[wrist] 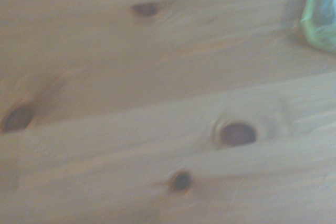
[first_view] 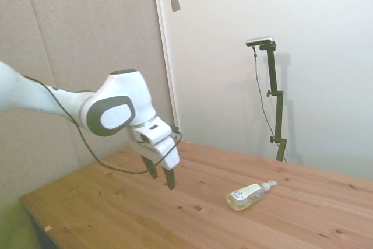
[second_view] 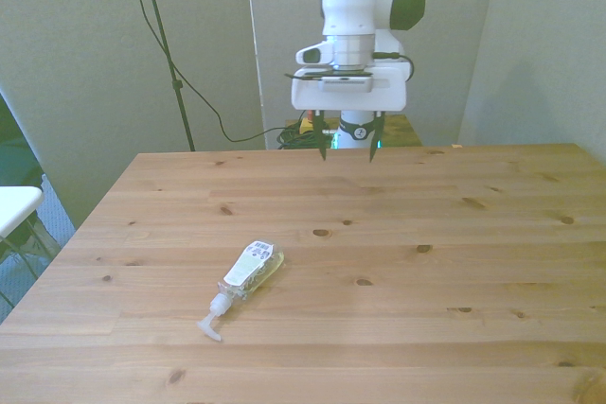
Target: Stand the sanitizer
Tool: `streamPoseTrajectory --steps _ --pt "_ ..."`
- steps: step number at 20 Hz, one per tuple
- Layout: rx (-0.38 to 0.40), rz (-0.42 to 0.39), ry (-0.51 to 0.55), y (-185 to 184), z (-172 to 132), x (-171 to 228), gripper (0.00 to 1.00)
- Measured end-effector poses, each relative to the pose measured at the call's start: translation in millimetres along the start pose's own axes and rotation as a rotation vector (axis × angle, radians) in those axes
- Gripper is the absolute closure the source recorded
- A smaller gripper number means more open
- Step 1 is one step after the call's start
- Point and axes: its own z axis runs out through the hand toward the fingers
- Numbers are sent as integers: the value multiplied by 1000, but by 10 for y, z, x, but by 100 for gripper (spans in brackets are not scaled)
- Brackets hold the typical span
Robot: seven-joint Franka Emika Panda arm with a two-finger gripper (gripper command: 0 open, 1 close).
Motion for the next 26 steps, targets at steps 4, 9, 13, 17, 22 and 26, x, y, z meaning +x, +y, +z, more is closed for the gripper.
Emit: streamPoseTrajectory --steps 4,9,13,17,22,26 --pt "17 75 40 -126 38 661 0" --pt "34 131 95 -610 201 1231 0" --pt "43 182 132 -645 255 1463 0" --pt "43 250 193 -739 606 1876 0" --pt "17 276 200 -903 1011 2205 0" --pt "-23 274 174 -1012 1234 2317 0"
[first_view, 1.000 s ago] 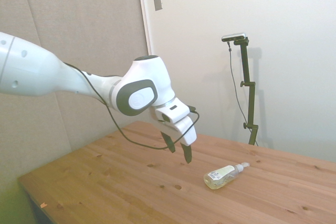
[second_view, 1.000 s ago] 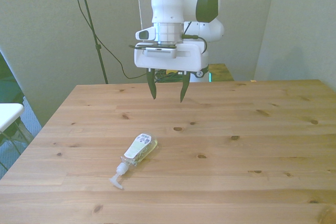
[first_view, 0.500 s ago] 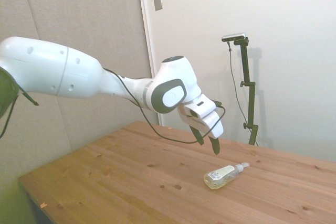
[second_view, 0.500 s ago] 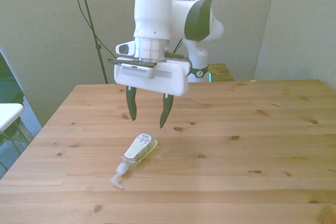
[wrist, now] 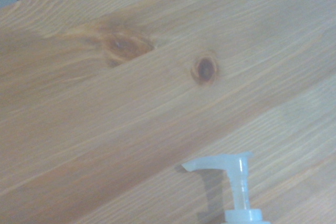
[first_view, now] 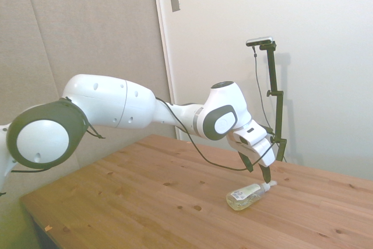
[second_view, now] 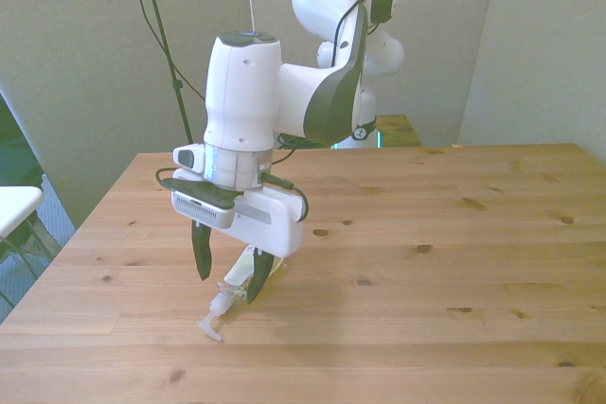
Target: Stand the sanitizer
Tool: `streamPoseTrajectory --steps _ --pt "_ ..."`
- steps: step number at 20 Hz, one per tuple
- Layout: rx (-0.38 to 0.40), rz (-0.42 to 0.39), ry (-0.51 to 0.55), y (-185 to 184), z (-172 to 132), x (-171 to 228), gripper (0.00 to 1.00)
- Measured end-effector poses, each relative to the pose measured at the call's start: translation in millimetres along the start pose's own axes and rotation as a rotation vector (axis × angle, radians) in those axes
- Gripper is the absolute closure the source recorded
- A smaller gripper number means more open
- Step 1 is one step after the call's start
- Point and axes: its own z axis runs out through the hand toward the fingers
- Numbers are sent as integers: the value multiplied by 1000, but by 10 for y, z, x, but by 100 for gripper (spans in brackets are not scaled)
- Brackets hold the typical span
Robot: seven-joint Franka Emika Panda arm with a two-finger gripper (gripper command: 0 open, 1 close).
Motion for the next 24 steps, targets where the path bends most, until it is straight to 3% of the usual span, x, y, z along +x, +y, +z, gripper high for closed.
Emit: streamPoseTrajectory --steps 6,7,24 --pt "-41 -10 -26 -98 261 -31 0" --pt "-42 -8 -27 -101 283 -21 100" --pt "-80 13 -62 -55 395 105 100"
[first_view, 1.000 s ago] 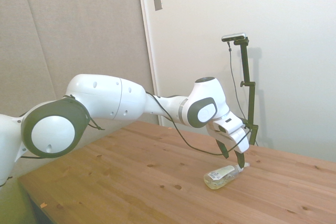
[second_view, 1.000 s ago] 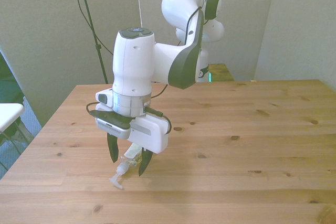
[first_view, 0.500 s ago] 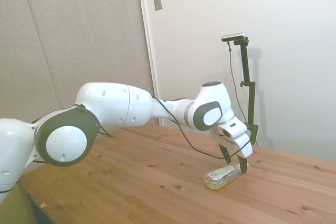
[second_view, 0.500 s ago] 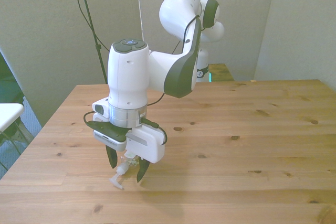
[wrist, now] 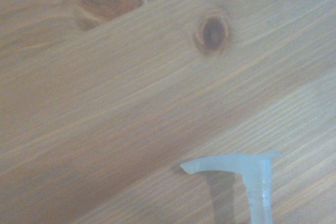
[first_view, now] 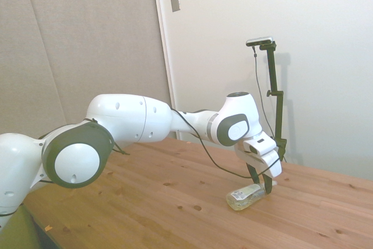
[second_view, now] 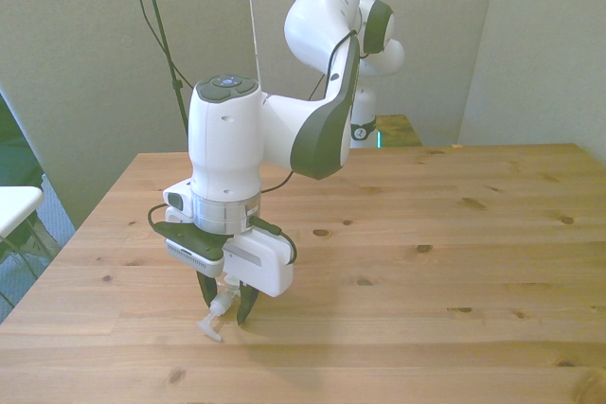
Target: Stand the sanitizer
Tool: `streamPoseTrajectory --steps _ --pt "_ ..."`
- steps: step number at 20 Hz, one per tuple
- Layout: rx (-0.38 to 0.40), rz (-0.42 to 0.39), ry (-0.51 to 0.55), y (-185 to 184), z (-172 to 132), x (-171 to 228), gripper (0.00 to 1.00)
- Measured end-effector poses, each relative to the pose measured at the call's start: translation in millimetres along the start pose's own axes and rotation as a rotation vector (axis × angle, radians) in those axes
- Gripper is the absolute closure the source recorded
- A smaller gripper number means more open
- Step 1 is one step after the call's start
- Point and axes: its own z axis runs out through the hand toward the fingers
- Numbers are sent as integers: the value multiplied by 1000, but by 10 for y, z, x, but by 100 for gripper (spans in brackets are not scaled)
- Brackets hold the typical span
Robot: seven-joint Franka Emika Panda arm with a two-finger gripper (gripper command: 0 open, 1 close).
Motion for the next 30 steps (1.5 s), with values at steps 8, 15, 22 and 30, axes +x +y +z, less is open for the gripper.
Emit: streamPoseTrajectory --steps 8,15,22,30 --pt "14 3 -19 0 -52 44 100" --pt "88 -6 30 -106 -388 45 100" --pt "216 -52 189 -142 -1097 -420 100" --pt "332 -17 411 199 -1108 -1142 100"
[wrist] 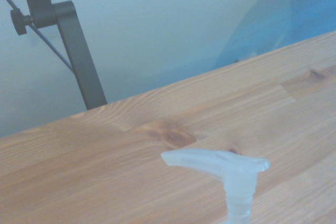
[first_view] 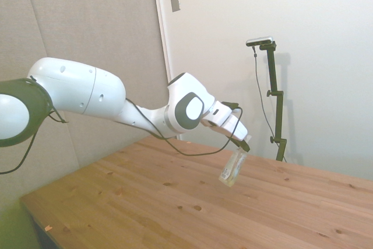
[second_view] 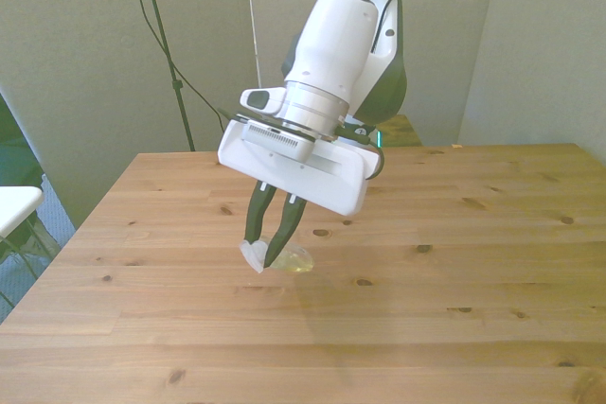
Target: Stand the sanitizer
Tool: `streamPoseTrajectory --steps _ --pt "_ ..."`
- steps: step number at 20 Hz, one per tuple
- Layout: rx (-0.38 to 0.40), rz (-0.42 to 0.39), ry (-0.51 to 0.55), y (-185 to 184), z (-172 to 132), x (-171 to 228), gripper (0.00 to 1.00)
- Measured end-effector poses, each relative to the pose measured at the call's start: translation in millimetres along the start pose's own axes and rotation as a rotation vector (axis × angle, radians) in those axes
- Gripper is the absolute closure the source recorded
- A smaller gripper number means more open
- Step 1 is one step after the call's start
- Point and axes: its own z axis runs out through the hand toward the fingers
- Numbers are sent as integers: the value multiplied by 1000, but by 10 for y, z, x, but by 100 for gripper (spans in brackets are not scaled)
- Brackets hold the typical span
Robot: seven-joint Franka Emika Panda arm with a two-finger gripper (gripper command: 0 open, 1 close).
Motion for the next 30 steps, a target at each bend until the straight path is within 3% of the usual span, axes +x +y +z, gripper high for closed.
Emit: streamPoseTrajectory --steps 4,12,19,30 --pt "50 45 80 94 -104 -171 100" --pt "137 129 221 -51 -283 -389 100" --pt "205 171 340 -312 -84 -609 100" --pt "255 123 459 -452 269 -961 100"
